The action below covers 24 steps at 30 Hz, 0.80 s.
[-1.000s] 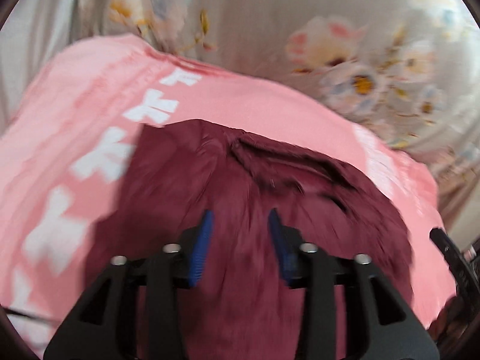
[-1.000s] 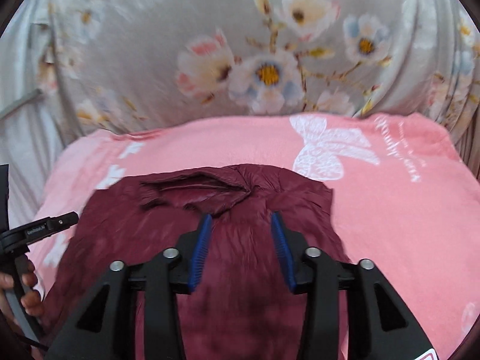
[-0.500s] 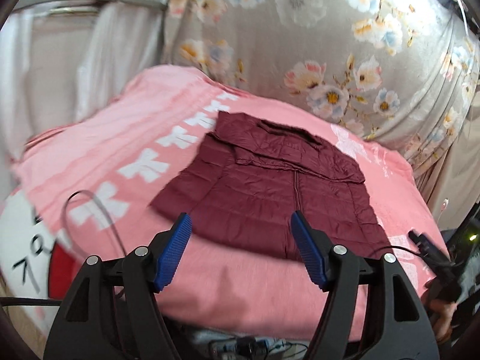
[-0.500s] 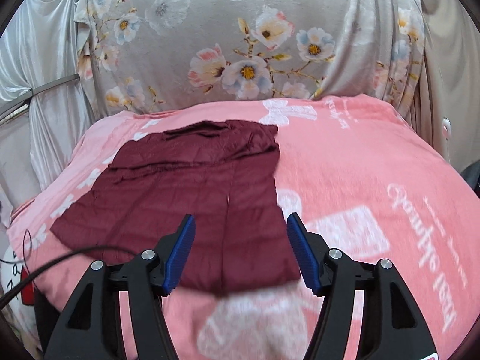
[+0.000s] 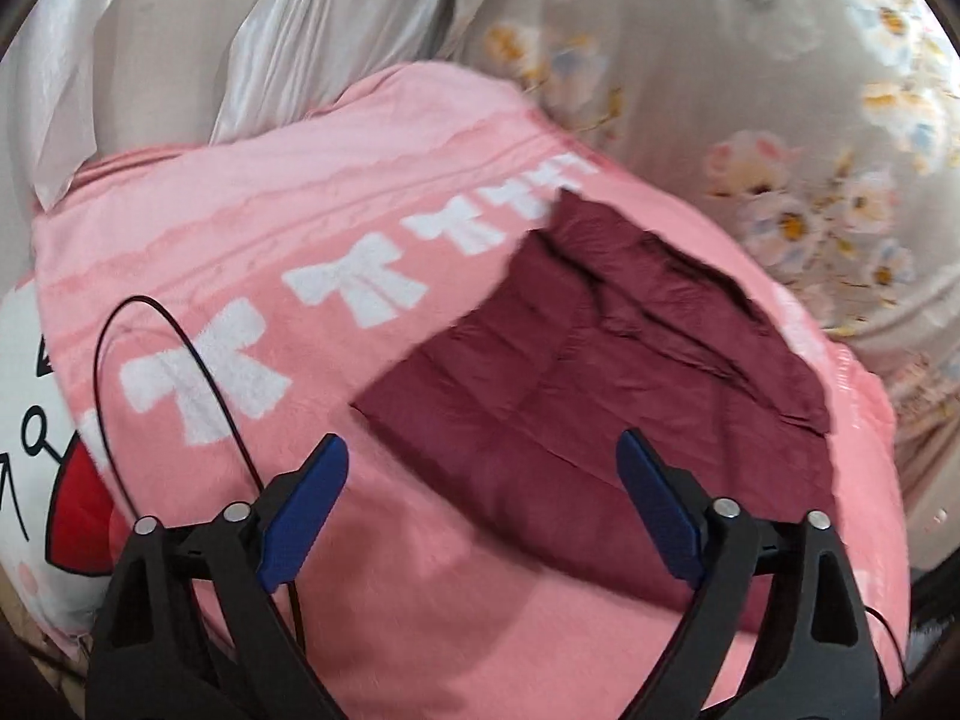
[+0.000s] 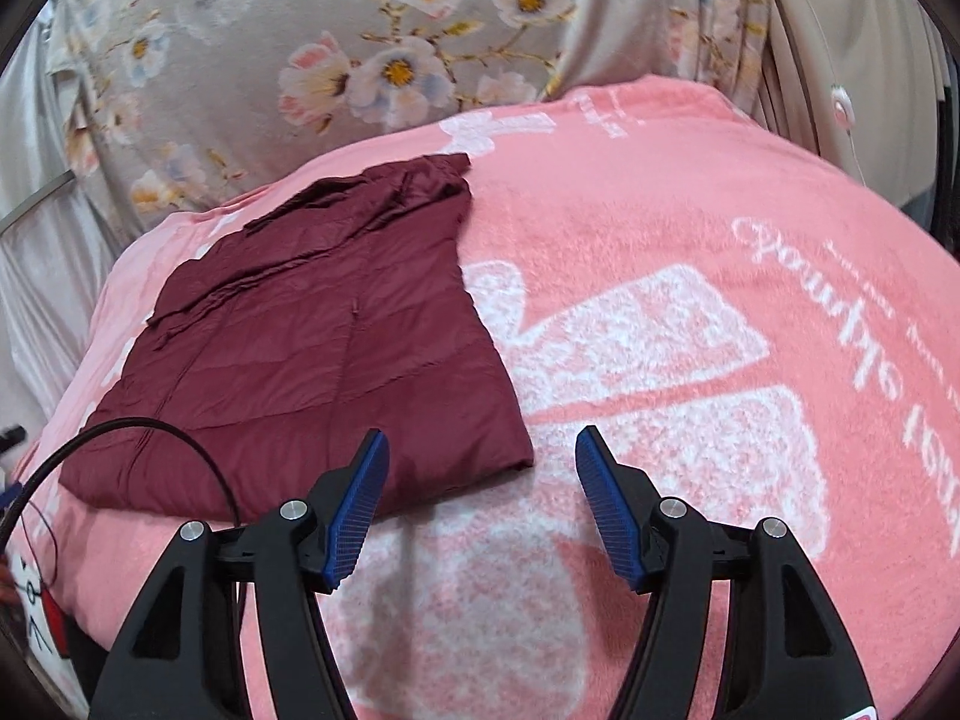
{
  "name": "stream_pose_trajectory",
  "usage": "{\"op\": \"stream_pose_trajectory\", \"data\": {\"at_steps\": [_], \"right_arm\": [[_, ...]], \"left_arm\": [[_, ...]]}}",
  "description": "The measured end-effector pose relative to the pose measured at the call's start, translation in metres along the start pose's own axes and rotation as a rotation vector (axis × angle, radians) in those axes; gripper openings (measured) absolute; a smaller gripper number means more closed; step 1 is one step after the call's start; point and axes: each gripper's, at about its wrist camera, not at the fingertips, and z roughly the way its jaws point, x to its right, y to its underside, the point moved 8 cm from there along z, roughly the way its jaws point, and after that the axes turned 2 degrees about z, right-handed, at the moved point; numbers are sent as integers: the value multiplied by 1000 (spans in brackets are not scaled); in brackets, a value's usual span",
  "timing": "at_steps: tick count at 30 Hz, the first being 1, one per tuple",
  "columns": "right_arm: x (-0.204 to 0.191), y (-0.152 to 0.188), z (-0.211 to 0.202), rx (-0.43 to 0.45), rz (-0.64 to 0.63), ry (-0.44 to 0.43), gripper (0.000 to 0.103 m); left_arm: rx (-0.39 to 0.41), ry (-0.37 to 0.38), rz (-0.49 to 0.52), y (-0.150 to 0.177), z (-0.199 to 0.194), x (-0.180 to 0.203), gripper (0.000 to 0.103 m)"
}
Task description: Fold large clothes
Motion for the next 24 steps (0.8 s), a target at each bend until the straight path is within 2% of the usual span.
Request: {"op": "stream_pose_trajectory", "data": {"at_steps": [1, 2, 4, 6, 7, 8, 9, 10, 11, 13, 16, 19, 24], "right_arm": [[0, 1, 3, -10, 13, 1, 63], [0, 2, 9, -25, 26, -2, 63], [-3, 2, 15, -39, 35, -6, 63], [-9, 1, 20, -44, 31, -14, 59], [-11, 0, 22, -48, 33, -22, 53], [-15, 0, 25, -59, 37, -33, 30], [-17, 0, 26, -69, 45, -43, 13], [-19, -1, 24, -65, 58, -57, 7], [-21, -4, 20, -51, 65, -66, 4], [-27, -13, -4, 13, 55, -94, 2], [-36, -28, -47, 106, 13, -130, 2], [-48, -43, -123, 268, -112, -177, 2], [-46, -58, -230, 472, -246, -184, 2]], "left_arm": [[-64, 11, -27, 2, 24, -7, 86], [-94, 14, -46, 4, 36, -11, 78], [-157, 14, -114, 11, 61, -27, 75], [-171, 29, -150, 15, 72, -35, 69], [-163, 37, -153, 14, 72, -35, 64], [-155, 48, -148, 13, 71, -35, 49], [-165, 82, -146, 13, 72, -33, 37], [-179, 119, -153, 13, 72, -31, 18], [-191, 157, -171, 12, 69, -29, 8], [-168, 204, -171, 4, 56, -24, 5], [-118, 289, -142, -9, 15, -10, 3], [-12, 380, -72, -28, -57, 1, 2], [148, 514, 21, -54, -175, 4, 2]]}}
